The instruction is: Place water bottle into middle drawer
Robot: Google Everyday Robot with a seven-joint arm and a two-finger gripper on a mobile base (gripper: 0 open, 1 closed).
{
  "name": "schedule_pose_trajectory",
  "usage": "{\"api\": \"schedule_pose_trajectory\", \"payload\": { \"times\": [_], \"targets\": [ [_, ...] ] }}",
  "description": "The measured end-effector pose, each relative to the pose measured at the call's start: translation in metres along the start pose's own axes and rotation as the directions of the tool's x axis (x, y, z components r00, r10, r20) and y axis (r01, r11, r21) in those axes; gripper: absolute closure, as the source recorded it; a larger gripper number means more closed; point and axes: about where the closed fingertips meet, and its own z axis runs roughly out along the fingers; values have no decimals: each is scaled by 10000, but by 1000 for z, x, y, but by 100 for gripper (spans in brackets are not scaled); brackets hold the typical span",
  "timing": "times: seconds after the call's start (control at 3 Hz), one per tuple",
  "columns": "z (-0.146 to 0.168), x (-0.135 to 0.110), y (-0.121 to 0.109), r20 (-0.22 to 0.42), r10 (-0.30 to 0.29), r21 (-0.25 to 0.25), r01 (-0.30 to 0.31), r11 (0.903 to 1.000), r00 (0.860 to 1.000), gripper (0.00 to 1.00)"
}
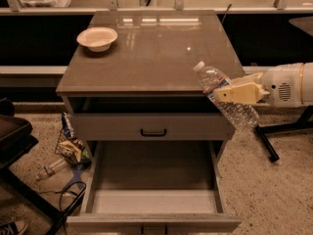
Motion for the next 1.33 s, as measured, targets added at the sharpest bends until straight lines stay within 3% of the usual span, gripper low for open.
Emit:
{"api": "schedule_pose_trajectory", "payload": {
  "times": [0.33,0.67,1.0,1.33],
  "targets": [
    [0,0,0,0,0,0,0,10000,10000,100],
    [30,30,16,-507,-109,-358,91,9993,9987,100],
    [98,109,40,-1381,-303,-873,183,9960,9899,100],
    [154,159,40,-1406,-546,-562,471,9973,9886,100]
  ]
}}
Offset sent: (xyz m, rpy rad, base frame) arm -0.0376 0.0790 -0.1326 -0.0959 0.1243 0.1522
